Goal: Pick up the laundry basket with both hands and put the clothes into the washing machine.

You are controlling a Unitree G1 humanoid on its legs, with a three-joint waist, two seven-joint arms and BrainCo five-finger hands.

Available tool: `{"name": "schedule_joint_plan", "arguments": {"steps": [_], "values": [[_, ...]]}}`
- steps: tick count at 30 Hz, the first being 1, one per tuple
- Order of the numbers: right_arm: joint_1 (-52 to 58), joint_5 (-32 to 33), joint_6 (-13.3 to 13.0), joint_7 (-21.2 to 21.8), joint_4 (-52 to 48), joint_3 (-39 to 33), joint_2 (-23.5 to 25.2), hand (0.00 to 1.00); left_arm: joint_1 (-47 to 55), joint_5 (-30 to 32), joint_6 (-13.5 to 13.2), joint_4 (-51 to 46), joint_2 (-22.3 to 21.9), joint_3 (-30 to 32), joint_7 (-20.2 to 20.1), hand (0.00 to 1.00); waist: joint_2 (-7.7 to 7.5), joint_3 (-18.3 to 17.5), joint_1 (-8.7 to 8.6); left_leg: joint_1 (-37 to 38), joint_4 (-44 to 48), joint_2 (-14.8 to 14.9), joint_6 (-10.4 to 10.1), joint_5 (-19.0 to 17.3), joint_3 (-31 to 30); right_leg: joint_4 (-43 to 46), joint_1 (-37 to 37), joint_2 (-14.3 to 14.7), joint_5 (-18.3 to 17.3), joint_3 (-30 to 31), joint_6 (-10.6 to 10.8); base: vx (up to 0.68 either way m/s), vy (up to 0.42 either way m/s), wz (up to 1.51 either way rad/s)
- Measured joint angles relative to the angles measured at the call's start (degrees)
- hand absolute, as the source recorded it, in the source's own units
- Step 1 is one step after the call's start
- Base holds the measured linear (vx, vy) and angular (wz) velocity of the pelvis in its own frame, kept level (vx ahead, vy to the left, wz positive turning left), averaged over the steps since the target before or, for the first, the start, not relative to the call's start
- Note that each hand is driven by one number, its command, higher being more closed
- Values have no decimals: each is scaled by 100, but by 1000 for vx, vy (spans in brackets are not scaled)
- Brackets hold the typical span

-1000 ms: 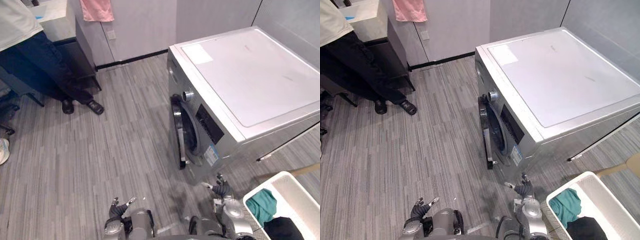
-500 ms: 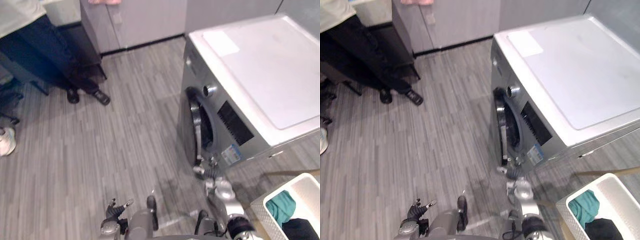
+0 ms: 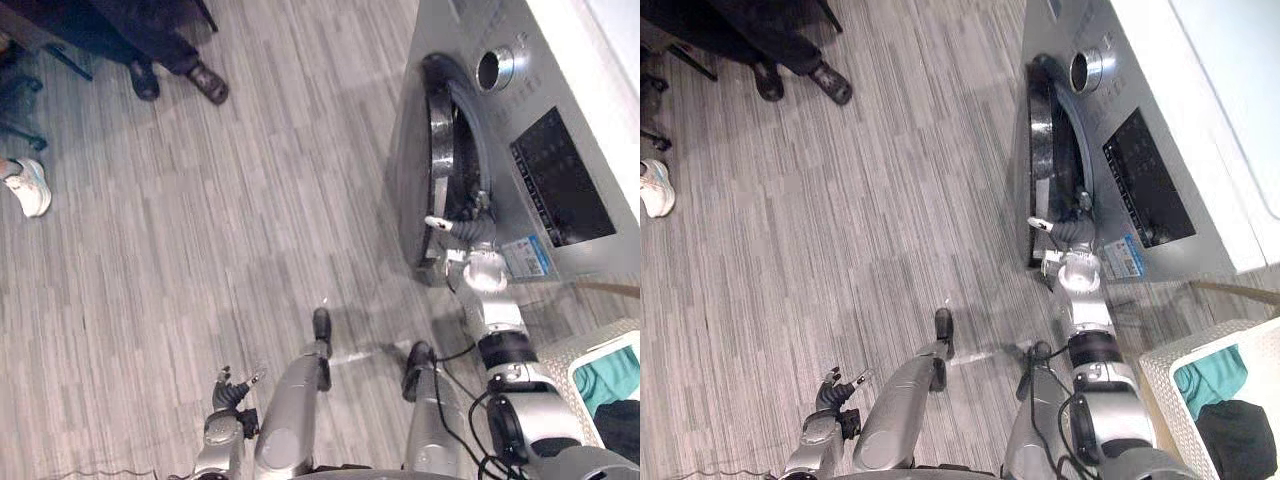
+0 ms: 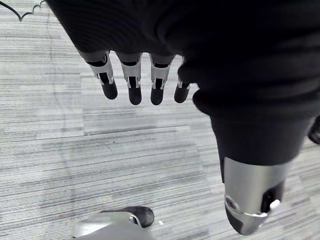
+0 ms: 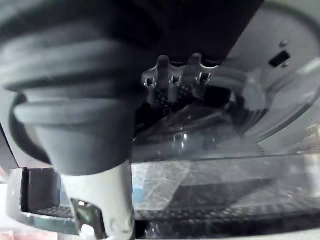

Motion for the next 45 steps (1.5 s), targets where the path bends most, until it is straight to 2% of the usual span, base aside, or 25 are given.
{"name": "schedule_joint_plan", "arguments": {"steps": [2, 3, 7, 10, 13, 15, 17, 18, 21, 23, 26, 27, 28, 29, 30, 33, 34, 36, 38, 39, 41, 43, 45], "values": [[-211, 150, 33, 99, 43, 347, -11, 0, -186, -38, -6, -12, -13, -146, -5, 0, 5, 3, 3, -119, -15, 25, -28, 34, -68, 10, -94, 17, 16, -29, -26, 22, -91, 9], [-298, 183, 45, 31, 41, 607, 54, 0, -312, -84, -5, -15, -63, -257, -7, 0, -1, 9, -1, -162, -29, 42, -53, 61, -121, 10, -115, 34, 26, -74, -45, -4, -73, 9], [-1084, 489, 261, -192, 284, 835, 307, 0, -547, -107, -14, -230, -279, -445, 0, 0, 37, 39, 58, -315, -202, 6, -163, 124, -379, 126, -285, 13, -6, -257, -116, -60, -97, 18], [-1647, 658, 286, -314, 283, 1182, 361, 0, -673, -138, -6, -297, -288, -480, 25, 0, 104, 172, 253, -322, -435, 2, -295, 212, -596, 218, -311, 3, -43, -478, -178, -32, -101, 29], [-2506, 698, 226, -307, 111, 1563, 662, 0, -724, -160, -7, -529, -279, -632, 84, 0, 143, 206, 492, -324, -675, -2, -397, 522, -931, 503, -305, -46, -292, -830, -274, 17, -144, 62], [-3358, 669, 5, -291, -18, 1756, 975, 0, -799, -160, -14, -688, -263, -948, 114, 0, 150, 210, 703, -327, -789, -99, -433, 723, -1176, 865, -287, -231, -638, -1133, -323, 43, -155, 75], [-3918, 563, -117, -286, -22, 1817, 1055, 0, -878, -152, -43, -756, -265, -1117, 109, 0, 153, 211, 913, -363, -835, -169, -448, 821, -1378, 1044, -255, -323, -835, -1347, -354, 67, -156, 75], [-4212, 546, -187, -284, -17, 1894, 1055, 0, -911, -148, -70, -793, -260, -1201, 105, 0, 153, 211, 994, -413, -837, -201, -465, 865, -1512, 1116, -223, -364, -925, -1487, -357, 67, -150, 72], [-4453, 355, -199, -280, 16, 1956, 915, 0, -908, -148, -109, -817, -260, -1286, 92, 0, 154, 212, 1064, -451, -855, -225, -487, 881, -1722, 1168, -167, -362, -960, -1614, -386, 59, -113, 44], [-4451, 349, -171, -277, 66, 1964, 492, 0, -908, -151, -133, -835, -232, -1418, 61, 0, 154, 212, 1098, -450, -961, -233, -511, 931, -1733, 1147, -202, -363, -961, -1594, -382, 42, -82, 6], [-4363, 353, -158, -282, 62, 1969, 12, 0, -926, -152, -131, -826, -176, -1459, 14, 0, 126, 235, 1011, -449, -1082, -172, -512, 1007, -1604, 975, -305, -277, -938, -1413, -370, 1, -62, -30], [-4176, 354, -159, -281, -28, 1979, -132, 0, -935, -152, -125, -804, -139, -1455, 18, 0, 105, 250, 930, -422, -1092, -95, -512, 1007, -1486, 857, -349, -167, -821, -1261, -364, -12, -29, -62], [-4026, 355, -163, -273, -110, 1986, -193, 0, -1000, -154, -123, -767, -119, -1454, 27, 0, 80, 265, 928, -381, -1115, -30, -511, 1007, -1400, 761, -361, -85, -746, -1164, -373, -23, -24, -97], [-3506, 356, -169, -210, -467, 1993, -347, 0, -1148, -160, -110, -699, -94, -1455, 52, 0, 72, 270, 872, -321, -1154, 101, -511, 1007, -1224, 515, -370, 103, -555, -953, -380, -20, -11, -89], [-3228, 357, -172, -173, -642, 1991, -391, 0, -1254, -160, -109, -699, -88, -1455, 74, 0, 69, 272, 804, -307, -1166, 146, -511, 1007, -1155, 425, -378, 157, -478, -892, -390, -27, -6, -95], [-1791, 424, -206, 50, -1293, 1953, -474, 0, -1999, -157, -84, -694, 139, -1491, 214, 0, -36, 336, 417, -221, -1206, 325, -510, 1006, -894, 73, -423, 416, -161, -547, -404, -29, 2, -70], [-1339, 465, -214, 154, -1449, 1926, -470, 0, -2310, -146, -83, -692, 272, -1576, 280, 0, -101, 375, 327, -191, -1212, 334, -509, 1005, -805, 2, -442, 476, -100, -435, -396, -50, 4, -73], [-324, 454, -229, 430, -1745, 1838, -447, 0, -3317, -122, -82, -609, 752, -1645, 383, 0, -259, 466, 38, -175, -1252, 429, -508, 1003, -641, -124, -592, 604, 69, -172, -408, -71, -7, -70], [304, 420, -284, 594, -1890, 1652, -361, 0, -4141, -94, -80, -370, 1116, -1648, 410, 0, -398, 544, -104, -191, -1260, 481, -506, 1002, -465, -202, -737, 684, 204, 6, -416, -69, -19, -63], [684, 382, -301, 670, -1990, 1455, -298, 0, -4665, -94, -66, -150, 1389, -1654, 470, 0, -428, 557, -259, -274, -1261, 505, -506, 1002, -421, -261, -831, 712, 284, 46, -404, -60, -14, -48], [1112, 334, -332, 710, -2050, 1212, -133, 0, -5326, -92, -37, 78, 1839, -1647, 532, 0, -532, 606, -443, -385, -1260, 528, -504, 1002, -325, -280, -1007, 746, 356, 160, -400, -25, -6, -32], [1633, 329, -344, 710, -2359, 986, -48, 0, -5840, -68, 7, 92, 2129, -1632, 634, 0, -585, 628, -494, -572, -1234, 584, -504, 1002, -258, -343, -1190, 797, 430, 207, -391, 5, -30, -26], [2287, 259, -465, 716, -2973, 849, 116, 0, -6264, 259, 51, 89, 2432, -1565, 849, 0, -632, 650, -526, -847, -1124, 720, -505, 1000, -161, -467, -1375, 894, 573, 232, -414, 60, -55, -25]]}}
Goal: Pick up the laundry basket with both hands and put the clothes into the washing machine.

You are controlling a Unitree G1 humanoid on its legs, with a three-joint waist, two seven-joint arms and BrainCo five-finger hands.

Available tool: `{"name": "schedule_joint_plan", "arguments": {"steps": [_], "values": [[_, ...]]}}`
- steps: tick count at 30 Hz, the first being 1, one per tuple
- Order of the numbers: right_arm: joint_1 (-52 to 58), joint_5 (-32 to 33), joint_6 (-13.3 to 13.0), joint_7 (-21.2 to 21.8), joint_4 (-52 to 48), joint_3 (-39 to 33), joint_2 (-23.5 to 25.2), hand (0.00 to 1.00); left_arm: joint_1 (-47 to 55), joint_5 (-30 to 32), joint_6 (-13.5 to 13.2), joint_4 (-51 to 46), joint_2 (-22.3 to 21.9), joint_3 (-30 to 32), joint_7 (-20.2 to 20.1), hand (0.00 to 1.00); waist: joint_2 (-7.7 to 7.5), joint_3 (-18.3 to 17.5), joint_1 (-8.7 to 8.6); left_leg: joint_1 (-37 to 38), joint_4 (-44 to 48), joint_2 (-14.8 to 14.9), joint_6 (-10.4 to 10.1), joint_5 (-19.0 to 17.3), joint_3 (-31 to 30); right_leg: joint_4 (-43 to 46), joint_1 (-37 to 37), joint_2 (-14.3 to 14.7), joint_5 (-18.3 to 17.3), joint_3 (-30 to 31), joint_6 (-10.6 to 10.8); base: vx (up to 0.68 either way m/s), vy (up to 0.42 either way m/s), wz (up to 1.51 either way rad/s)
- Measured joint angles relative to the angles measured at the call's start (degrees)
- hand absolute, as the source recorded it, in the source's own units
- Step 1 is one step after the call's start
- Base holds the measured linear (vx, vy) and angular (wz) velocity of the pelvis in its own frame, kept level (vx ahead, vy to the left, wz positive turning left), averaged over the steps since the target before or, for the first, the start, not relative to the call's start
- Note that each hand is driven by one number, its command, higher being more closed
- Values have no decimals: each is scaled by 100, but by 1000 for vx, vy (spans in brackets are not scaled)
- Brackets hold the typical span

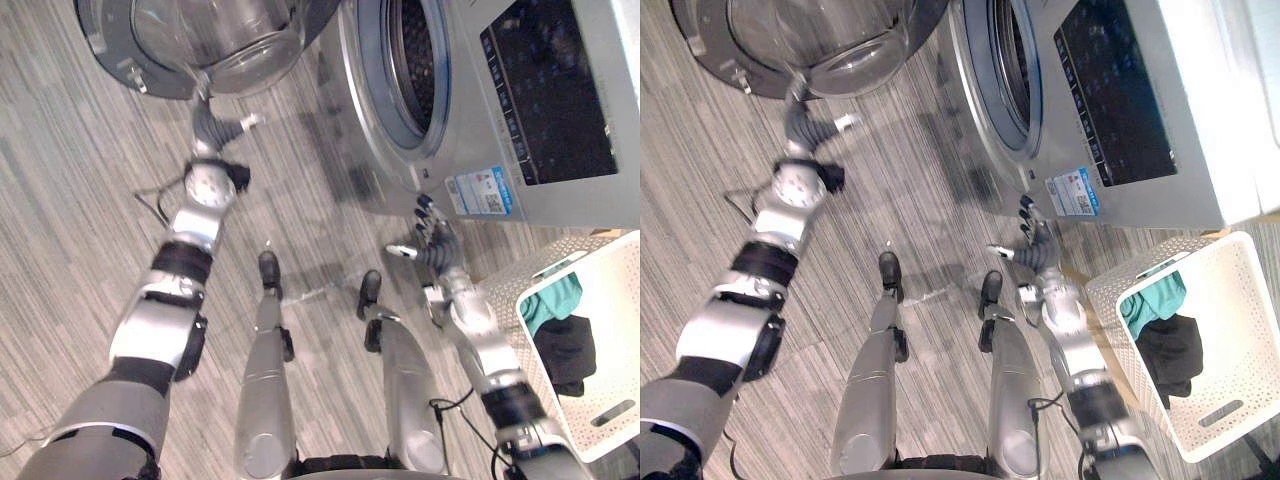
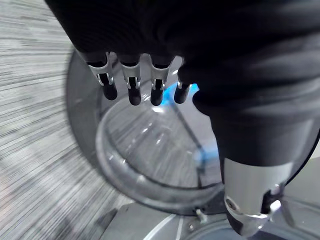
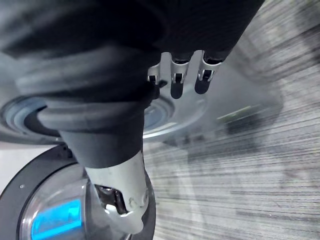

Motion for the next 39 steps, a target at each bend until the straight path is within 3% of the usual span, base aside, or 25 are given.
{"name": "schedule_joint_plan", "arguments": {"steps": [3, 4, 8, 22, 27, 30, 31, 33, 36, 39], "values": [[343, -75, -248, -4, -491, -6, 56, 0, 3, 141, 230, 73, 178, 175, 219, 0, -62, 33, -32, -185, 189, 94, 78, -77, 84, -51, -91, 91, 44, 22, -40, 57, -64, -15], [394, -78, -329, -5, -649, -6, 60, 0, 3, 200, 239, 69, 265, 188, 257, 0, -147, 77, -20, -233, 272, 129, 47, -108, 116, -47, -121, 112, 48, 57, -45, 39, -66, -12], [604, -60, -564, -8, -1050, -67, 82, 0, 9, 336, 362, 69, 331, 448, 274, 0, -253, 100, -26, -533, 534, 240, 55, -241, 169, -136, -281, 194, 131, 72, -46, 17, -52, -14], [1098, -9, -657, -30, -1068, -131, 138, 0, 37, 329, 453, -158, 769, 1450, 442, 0, -259, 103, 46, -593, 605, 255, 102, -294, 273, -91, -339, 174, 137, 101, -38, 42, -35, -1], [1184, -4, -651, -33, -1047, -328, 244, 0, 686, 222, 376, -761, 761, 1570, 516, 0, -259, 101, 77, -414, 784, 162, 120, -370, 287, 273, -207, 16, -89, 67, -27, 43, -45, 15], [1194, -113, -538, -91, -798, -392, 388, 0, 1909, -83, 179, -1472, 208, 1547, 373, 0, -260, 98, 96, 107, 1009, 112, 152, -593, 330, 445, 325, -66, -275, 94, -22, 24, -35, 10], [1240, -224, -394, -188, -668, -396, 503, 0, 2825, -211, 78, -1959, -425, 1534, 270, 0, -272, 66, 184, 505, 1168, 80, 157, -777, 414, 566, 680, -120, -411, 153, -7, -1, -23, -7], [1270, -384, -315, -255, -540, -426, 577, 0, 3456, -252, -28, -2207, -832, 1476, 214, 0, -275, -6, 239, 710, 1310, 80, 158, -950, 506, 598, 873, -126, -494, 248, 14, -10, -2, -17], [1473, -778, -42, -272, -26, -651, 752, 0, 5133, -304, -49, -2292, -1737, 1235, -73, 0, -239, -538, 234, 1156, 1437, 59, 147, -1252, 694, 571, 1248, -102, -589, 437, 57, 32, 0, -25], [1576, -1041, 212, -262, 1041, -990, 798, 0, 6209, -221, -34, -1496, -2116, 1017, -494, 0, -84, -1133, 216, 1706, 1257, 38, 120, -1393, 879, 233, 1676, -38, -616, 662, 139, 101, -12, -37]]}}
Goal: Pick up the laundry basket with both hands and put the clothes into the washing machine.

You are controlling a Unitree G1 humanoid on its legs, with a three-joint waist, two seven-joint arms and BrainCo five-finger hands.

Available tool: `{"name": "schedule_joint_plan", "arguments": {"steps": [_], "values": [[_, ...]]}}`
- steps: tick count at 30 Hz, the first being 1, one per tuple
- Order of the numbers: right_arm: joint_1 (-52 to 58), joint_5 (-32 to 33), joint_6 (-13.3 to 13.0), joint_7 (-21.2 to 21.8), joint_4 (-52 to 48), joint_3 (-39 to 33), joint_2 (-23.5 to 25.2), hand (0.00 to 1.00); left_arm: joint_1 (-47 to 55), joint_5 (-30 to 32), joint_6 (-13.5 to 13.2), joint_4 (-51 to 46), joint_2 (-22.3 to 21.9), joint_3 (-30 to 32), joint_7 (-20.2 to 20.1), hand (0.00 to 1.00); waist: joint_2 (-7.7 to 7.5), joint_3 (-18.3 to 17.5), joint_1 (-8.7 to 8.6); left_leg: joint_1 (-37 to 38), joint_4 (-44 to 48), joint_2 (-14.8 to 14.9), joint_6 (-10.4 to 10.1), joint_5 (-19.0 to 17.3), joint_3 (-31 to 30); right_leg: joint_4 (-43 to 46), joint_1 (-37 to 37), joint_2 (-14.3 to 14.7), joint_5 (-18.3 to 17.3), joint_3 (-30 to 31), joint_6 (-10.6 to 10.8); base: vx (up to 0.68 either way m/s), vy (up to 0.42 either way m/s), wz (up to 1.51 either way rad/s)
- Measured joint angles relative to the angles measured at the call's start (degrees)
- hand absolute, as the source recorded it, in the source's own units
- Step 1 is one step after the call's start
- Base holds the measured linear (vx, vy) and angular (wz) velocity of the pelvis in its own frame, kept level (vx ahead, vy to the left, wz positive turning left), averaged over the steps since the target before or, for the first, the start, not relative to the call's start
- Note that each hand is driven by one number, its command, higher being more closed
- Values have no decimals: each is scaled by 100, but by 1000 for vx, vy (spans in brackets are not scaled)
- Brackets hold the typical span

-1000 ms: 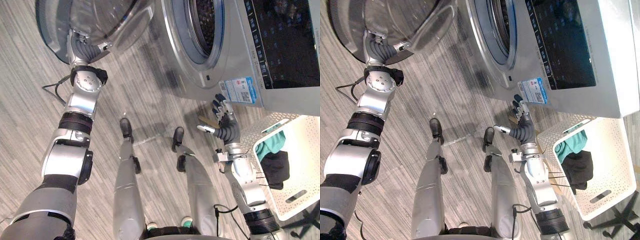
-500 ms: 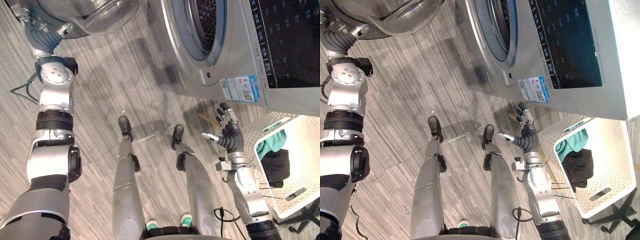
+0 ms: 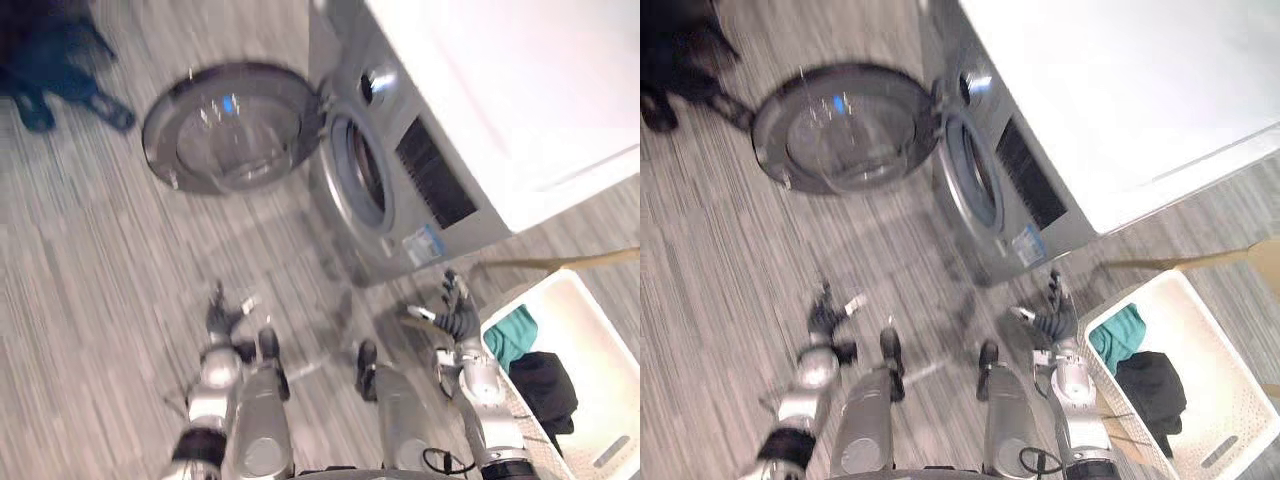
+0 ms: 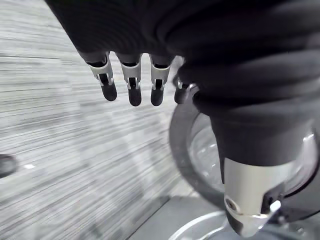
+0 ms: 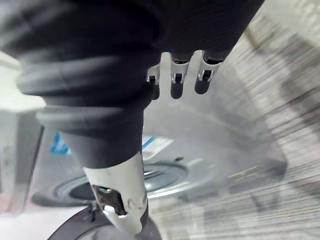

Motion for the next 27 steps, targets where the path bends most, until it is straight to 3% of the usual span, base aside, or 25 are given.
{"name": "schedule_joint_plan", "arguments": {"steps": [3, 8, 9, 10, 11, 13, 14, 15, 16, 18, 19, 20, 21, 22, 23, 24, 25, 27], "values": [[101, -184, 158, 6, 280, -236, 9, 0, 318, 163, 28, 1020, -85, 155, -211, 0, 198, -313, -27, 475, -330, -39, 13, 15, 237, -454, 329, 56, 273, 248, 57, 114, 7, -45], [16, -677, 129, 0, -234, -188, 101, 0, 476, 696, 149, 2192, -29, 651, -394, 0, 295, -506, -145, 1266, -633, -20, 24, -69, 1165, -1275, 701, 258, 905, 1102, 170, 74, 59, -108], [-41, -756, 109, 6, -307, -131, 91, 0, 508, 786, 159, 2325, -22, 671, -421, 0, 296, -511, -142, 1445, -657, 39, 48, -136, 1545, -1477, 694, 257, 1149, 790, 20, 7, 69, -158], [-64, -828, 103, 7, -324, -120, 100, 0, 544, 809, 198, 2358, -25, 699, -453, 0, 286, -517, -138, 1544, -655, 113, 65, -173, 1767, -1588, 721, 189, 1152, 356, -266, -23, 48, -154], [-93, -894, 97, 4, -337, -128, 67, 0, 580, 867, 273, 2401, -35, 742, -497, 0, 324, -521, -163, 1706, -620, 162, 128, -260, 2148, -1553, 783, -103, 848, -781, -747, -34, 61, -122], [-124, -896, 88, 7, -336, -110, 51, 0, 623, 1001, 313, 2496, -60, 740, -510, 0, 298, -529, -125, 2038, -580, 331, 17, -356, 2643, -1124, 909, -611, 647, -2271, -1000, -18, 48, -147], [-85, -897, 73, 7, -347, -89, 51, 0, 652, 1018, 376, 2548, 21, 728, -530, 0, 193, -584, -163, 2183, -350, 361, -84, -528, 2906, -736, 894, -920, 615, -2818, -1066, 17, -10, -140], [-54, -897, 67, 10, -360, -88, 36, 0, 662, 1042, 393, 2568, 49, 728, -541, 0, 159, -603, -168, 2254, -196, 416, -146, -634, 3013, -648, 898, -987, 651, -2924, -1026, 64, -91, -141], [31, -900, 64, 9, -456, -81, -65, 0, 644, 1128, 402, 2588, 45, 727, -583, 0, 181, -638, -171, 2395, 40, 585, -287, -916, 3234, -639, 904, -873, 728, -2867, -758, 73, -96, -131], [32, -970, 58, 9, -555, -58, -204, 0, 620, 1199, 394, 2590, -18, 722, -617, 0, 271, -666, -129, 2422, 120, 662, -428, -1233, 3200, -704, 831, -604, 683, -2634, -658, 20, -129, -144], [19, -1079, 43, 9, -576, 61, -322, 0, 711, 1219, 386, 2591, -110, 726, -618, 0, 443, -716, -147, 2445, 324, 895, -527, -1331, 3331, -130, 649, -516, 465, -2457, -681, 82, -175, -131], [154, -1117, 42, 1, -714, 103, -388, 0, 745, 1208, 373, 2582, -92, 723, -616, 0, 390, -763, -224, 2498, 950, 1136, -511, -1412, 3386, 165, 727, -405, -79, -2271, -503, 186, -221, -134], [167, -1147, 75, -5, -722, 83, -422, 0, 707, 1185, 356, 2583, -14, 730, -611, 0, 473, -712, -193, 2121, 2040, 1574, 186, -1327, 2831, 175, 720, -203, -218, -2056, -582, 219, -212, -78], [168, -1150, 82, -3, -723, 77, -423, 0, 698, 1183, 354, 2575, 0, 727, -615, 0, 482, -706, -185, 1961, 2327, 1629, 421, -1201, 2586, 126, 740, -123, -204, -2017, -606, 189, -217, -88], [174, -1154, 83, -19, -782, 16, -449, 0, 688, 1140, 353, 2571, -7, 714, -598, 0, 496, -650, -159, 1365, 3136, 1641, 853, -774, 1553, -146, 895, -42, -75, -1844, -713, 182, -146, -85], [137, -1167, 80, -60, -794, -23, -462, 0, 684, 1053, 304, 2549, -75, 717, -579, 0, 497, -581, -133, 1014, 3352, 1284, 418, -1105, 746, -314, 1003, -19, -1, -1625, -752, 209, -85, -90], [126, -1175, 85, -103, -791, -34, -486, 0, 691, 1014, 260, 2539, -80, 689, -585, 0, 525, -564, -121, 881, 3313, 1069, 308, -1267, 437, -393, 1073, -17, 32, -1547, -725, 235, -11, -88], [124, -1306, 88, -134, -762, -36, -590, 0, 689, 975, 198, 2493, -85, 470, -586, 0, 554, -544, 18, 685, 2248, 277, 211, -1436, -413, -644, 1265, 46, 152, -1175, -630, 248, 20, -91]]}}
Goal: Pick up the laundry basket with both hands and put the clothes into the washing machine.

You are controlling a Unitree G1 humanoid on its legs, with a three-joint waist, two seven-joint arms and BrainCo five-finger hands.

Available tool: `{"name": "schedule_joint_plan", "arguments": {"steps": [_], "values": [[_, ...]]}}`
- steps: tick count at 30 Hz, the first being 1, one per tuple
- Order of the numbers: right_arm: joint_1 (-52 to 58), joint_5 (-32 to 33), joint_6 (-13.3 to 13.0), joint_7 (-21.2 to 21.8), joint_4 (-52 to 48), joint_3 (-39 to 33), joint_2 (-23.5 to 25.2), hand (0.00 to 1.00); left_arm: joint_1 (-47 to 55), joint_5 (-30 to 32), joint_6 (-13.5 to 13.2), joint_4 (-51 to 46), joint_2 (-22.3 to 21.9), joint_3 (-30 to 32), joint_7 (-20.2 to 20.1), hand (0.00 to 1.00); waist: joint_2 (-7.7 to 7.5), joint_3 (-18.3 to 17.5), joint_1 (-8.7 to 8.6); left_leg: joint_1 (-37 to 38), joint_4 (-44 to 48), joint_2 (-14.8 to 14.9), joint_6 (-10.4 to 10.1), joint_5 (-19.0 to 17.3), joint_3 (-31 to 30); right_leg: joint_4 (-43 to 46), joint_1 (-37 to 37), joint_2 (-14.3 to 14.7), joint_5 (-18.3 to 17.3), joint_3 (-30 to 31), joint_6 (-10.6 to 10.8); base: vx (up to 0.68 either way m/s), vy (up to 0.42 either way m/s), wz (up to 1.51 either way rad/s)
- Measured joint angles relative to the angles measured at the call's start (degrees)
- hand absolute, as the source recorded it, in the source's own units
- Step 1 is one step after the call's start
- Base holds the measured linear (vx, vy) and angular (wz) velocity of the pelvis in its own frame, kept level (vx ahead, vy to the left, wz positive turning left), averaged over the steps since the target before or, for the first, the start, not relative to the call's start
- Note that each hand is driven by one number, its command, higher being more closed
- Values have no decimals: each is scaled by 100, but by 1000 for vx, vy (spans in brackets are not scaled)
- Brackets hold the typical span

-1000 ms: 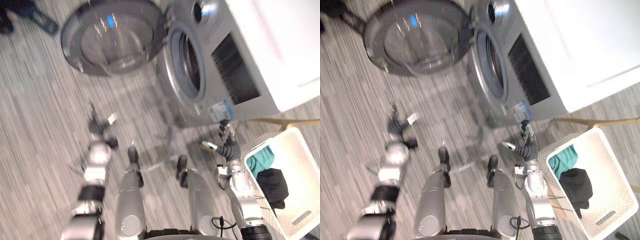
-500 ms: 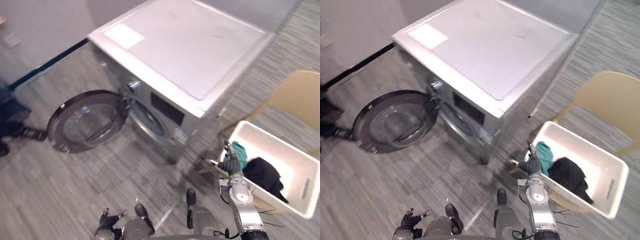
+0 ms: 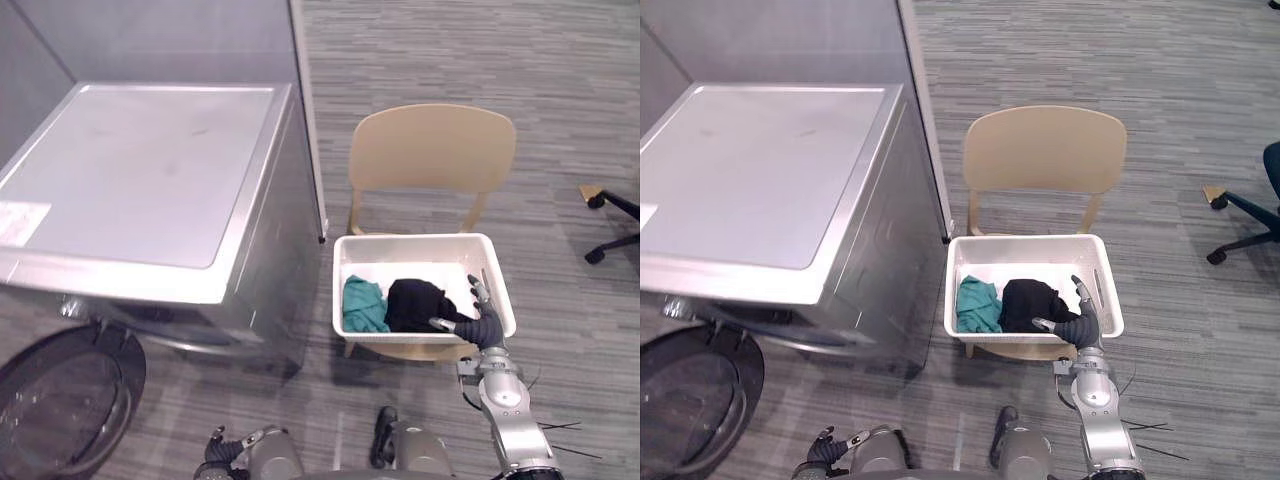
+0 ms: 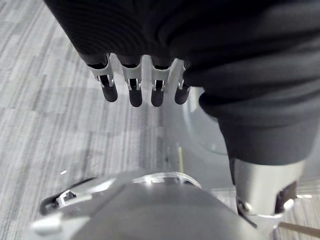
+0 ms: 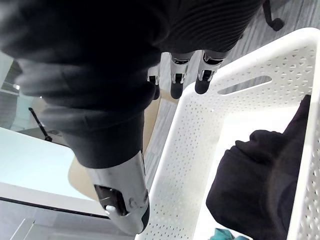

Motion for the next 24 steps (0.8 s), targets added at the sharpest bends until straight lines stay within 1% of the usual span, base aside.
{"name": "schedule_joint_plan", "arguments": {"steps": [1, 2, 3, 4, 5, 6, 8, 10, 12, 13, 14, 15, 16, 17, 18, 19, 20, 21, 22, 24], "values": [[-21, -33, 1, 0, 10, -1, -7, 0, 2, 0, -2, -22, -5, -5, -1, 0, 13, 6, -7, 16, -392, -145, -25, 14, -158, -54, 36, 27, 19, 60, 19, 237, 69, -90], [-74, -39, 2, 0, 32, 5, -22, 0, 10, 0, -1, -26, -28, -14, -3, 0, 56, 10, -2, 23, -1246, -346, -174, 129, -414, -136, 81, 105, 56, 218, 77, 296, 159, -99], [-160, -94, 3, -4, 124, 21, -68, 0, 11, -25, 1, -26, -90, 9, -22, 0, 163, 36, 28, 117, -1780, -449, -209, 756, -558, -245, 184, 238, 109, 440, 173, 246, 144, -101], [-202, -127, 10, 3, 188, 52, -80, 0, 16, -34, 1, -27, -76, 26, -22, 0, 105, 56, 45, 145, -1858, -482, -232, 777, -491, -341, 216, 225, 179, 521, 259, 233, 150, -69], [-216, -203, 8, 7, 207, 53, -110, 0, 17, -33, -6, -24, -38, 20, -23, 0, 93, 50, 34, 168, -1915, -551, -227, 774, -472, -467, 255, 208, 216, 549, 309, 165, 95, -15], [-266, -271, 9, 0, 232, 24, -254, 0, -40, -32, -22, -29, 47, -41, -34, 0, 34, 51, -8, 138, -1977, -657, -204, 789, -468, -684, 244, 127, 290, 575, 422, 199, 113, 6], [-379, -285, 10, 22, 363, 83, -508, 0, -84, -33, -9, -29, 55, -99, -35, 0, 43, 61, 9, 96, -1989, -801, -152, 824, -479, -825, 300, -5, 358, 565, 517, 164, 146, 20], [-655, -417, 10, 36, 690, 284, -716, 0, -77, -35, -3, -28, 76, -197, -36, 0, 47, 77, 43, 180, -2010, -914, -138, 833, -514, -940, 488, -101, 373, 469, 543, 113, 115, 29], [-966, -487, 2, 120, 944, 504, -866, 0, -84, -35, -12, -45, 77, -211, -36, 0, 42, 171, 108, 229, -2009, -930, -137, 833, -525, -940, 566, -120, 373, 413, 543, 53, 45, 17], [-1287, -491, -3, 154, 1230, 772, -1011, 0, -92, -36, -26, -95, 78, -217, -37, 0, 37, 269, 191, 219, -2009, -933, -104, 855, -558, -936, 576, -117, 373, 379, 543, -11, -6, 23], [-1670, -505, -8, 161, 1518, 1038, -1134, 0, -127, -40, -34, -127, 77, -224, -37, 0, 61, 421, 218, 164, -2007, -936, -59, 888, -643, -917, 569, -113, 373, 282, 543, -34, -20, 28], [-1866, -540, -10, 164, 1681, 1159, -1184, 0, -153, -43, -54, -127, 77, -233, -33, 0, 78, 500, 248, 116, -2005, -931, -48, 898, -689, -905, 539, -111, 373, 247, 543, -73, -26, 31], [-2189, -625, -6, 176, 1927, 1332, -1262, 0, -204, -44, -66, -134, 75, -246, -31, 0, 93, 642, 318, 49, -2002, -924, -21, 928, -750, -872, 482, -109, 373, 215, 542, -120, -22, 31], [-2564, -715, -4, 227, 2152, 1580, -1382, 0, -226, -58, -68, -192, 62, -245, -21, 0, 148, 795, 355, -95, -1999, -925, 7, 954, -826, -790, 368, -99, 370, 104, 537, -162, -20, 41], [-3082, -715, -5, 264, 2440, 1821, -1474, 0, -273, -105, -79, -236, 74, -243, -12, 0, 182, 1056, 472, -232, -2001, -939, 11, 1024, -913, -627, 204, -104, 340, 12, 491, -153, -19, 39], [-3320, -723, -3, 262, 2609, 1918, -1491, 0, -304, -111, -94, -241, 83, -242, 1, 0, 180, 1150, 516, -315, -1994, -944, 3, 1078, -961, -540, 110, -110, 324, -14, 468, -171, -30, 39], [-3675, -733, -1, 257, 2881, 2038, -1551, 0, -413, -127, -89, -247, 89, -242, 23, 0, 183, 1273, 627, -493, -2002, -976, 7, 1153, -1063, -361, -98, -126, 256, -89, 422, -147, -34, 33], [-3844, -745, 2, 257, 3024, 2123, -1586, 0, -436, -165, -98, -255, 95, -243, 50, 0, 174, 1323, 651, -578, -1999, -1004, 15, 1169, -1128, -263, -187, -149, 191, -137, 427, -168, -46, 52], [-4055, -780, 8, 257, 3224, 2198, -1611, 0, -483, -218, -115, -255, 104, -243, 95, 0, 177, 1401, 684, -709, -2001, -1037, 14, 1261, -1225, -107, -306, -219, 136, -254, 395, -148, -37, 58], [-4396, -898, 31, 243, 3616, 2408, -1629, 0, -606, -275, -146, -238, 130, -244, 124, 0, 159, 1428, 881, -1046, -2003, -1103, 16, 1386, -1444, 196, -634, -330, -11, -436, 374, -149, -16, 63]]}}
